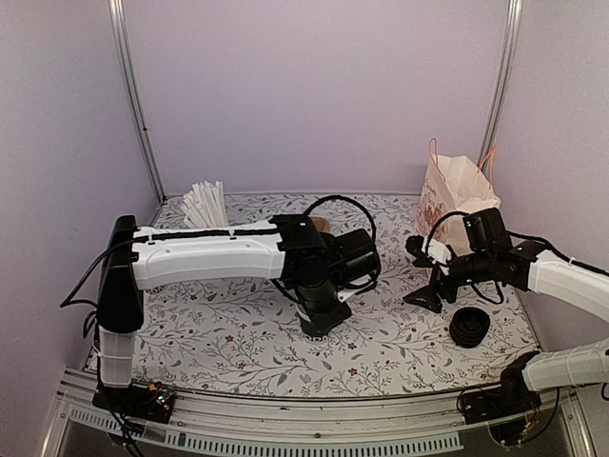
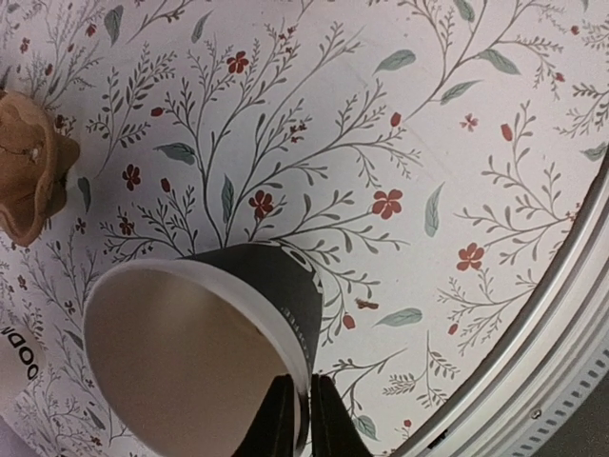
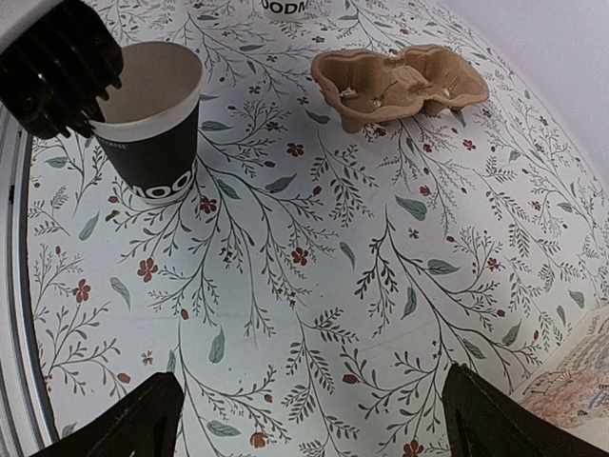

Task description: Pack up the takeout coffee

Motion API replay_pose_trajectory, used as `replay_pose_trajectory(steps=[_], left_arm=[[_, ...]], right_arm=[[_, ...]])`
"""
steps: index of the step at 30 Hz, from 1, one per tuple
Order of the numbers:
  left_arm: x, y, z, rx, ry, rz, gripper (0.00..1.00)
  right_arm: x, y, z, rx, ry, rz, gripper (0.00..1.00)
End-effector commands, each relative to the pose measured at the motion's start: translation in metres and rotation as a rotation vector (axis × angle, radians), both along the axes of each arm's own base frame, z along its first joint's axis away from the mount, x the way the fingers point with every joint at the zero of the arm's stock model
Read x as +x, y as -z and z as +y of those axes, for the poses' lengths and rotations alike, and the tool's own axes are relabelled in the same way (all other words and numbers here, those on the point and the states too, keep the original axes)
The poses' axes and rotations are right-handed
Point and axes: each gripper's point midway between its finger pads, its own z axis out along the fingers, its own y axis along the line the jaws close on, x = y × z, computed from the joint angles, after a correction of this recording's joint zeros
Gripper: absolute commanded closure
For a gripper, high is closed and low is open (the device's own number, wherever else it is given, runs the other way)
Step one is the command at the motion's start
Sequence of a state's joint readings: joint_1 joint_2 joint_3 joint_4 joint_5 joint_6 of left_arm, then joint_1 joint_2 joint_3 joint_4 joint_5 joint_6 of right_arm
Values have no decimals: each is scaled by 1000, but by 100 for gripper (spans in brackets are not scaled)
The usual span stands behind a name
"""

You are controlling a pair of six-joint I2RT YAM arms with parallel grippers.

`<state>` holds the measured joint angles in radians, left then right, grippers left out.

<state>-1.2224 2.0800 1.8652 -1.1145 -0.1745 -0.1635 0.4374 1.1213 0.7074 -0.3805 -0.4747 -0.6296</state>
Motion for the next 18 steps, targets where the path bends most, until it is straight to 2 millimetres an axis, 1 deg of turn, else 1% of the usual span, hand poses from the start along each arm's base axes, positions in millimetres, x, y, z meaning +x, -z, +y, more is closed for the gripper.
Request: replay_pose_trajectory(steps=[1, 4, 7, 8, 11, 13, 14, 15, 16, 18], left_arm=[[10, -4, -3, -21, 5, -26, 82], [8, -6, 1, -1, 20, -25, 72], [9, -22, 0, -26, 44, -46, 67], [11, -32, -2, -46, 54, -59, 66], [16, -75, -10, -146, 89, -132, 65], [22, -109, -12, -223, 109, -202, 60], [28, -123, -12, -266, 119, -248, 57], [33, -134, -11, -304, 124, -281, 54], [42, -144, -8, -341, 111, -317, 51], [66, -156, 4, -400, 54, -398, 49]], right_arm=[[0, 8, -2, -15, -2, 11, 1], [1, 11, -3, -23, -1, 12, 1], [2, 14, -3, -30, 3, 16, 1], [4, 13, -3, -31, 5, 13, 2], [5, 2, -2, -22, 11, 3, 3], [4, -12, -4, -32, 10, -12, 4], [4, -17, -7, -49, 11, -15, 4], [1, -20, -10, -63, 13, -5, 5], [-3, -22, -13, -78, 14, 10, 6], [-13, -21, -22, -124, 16, 37, 7]])
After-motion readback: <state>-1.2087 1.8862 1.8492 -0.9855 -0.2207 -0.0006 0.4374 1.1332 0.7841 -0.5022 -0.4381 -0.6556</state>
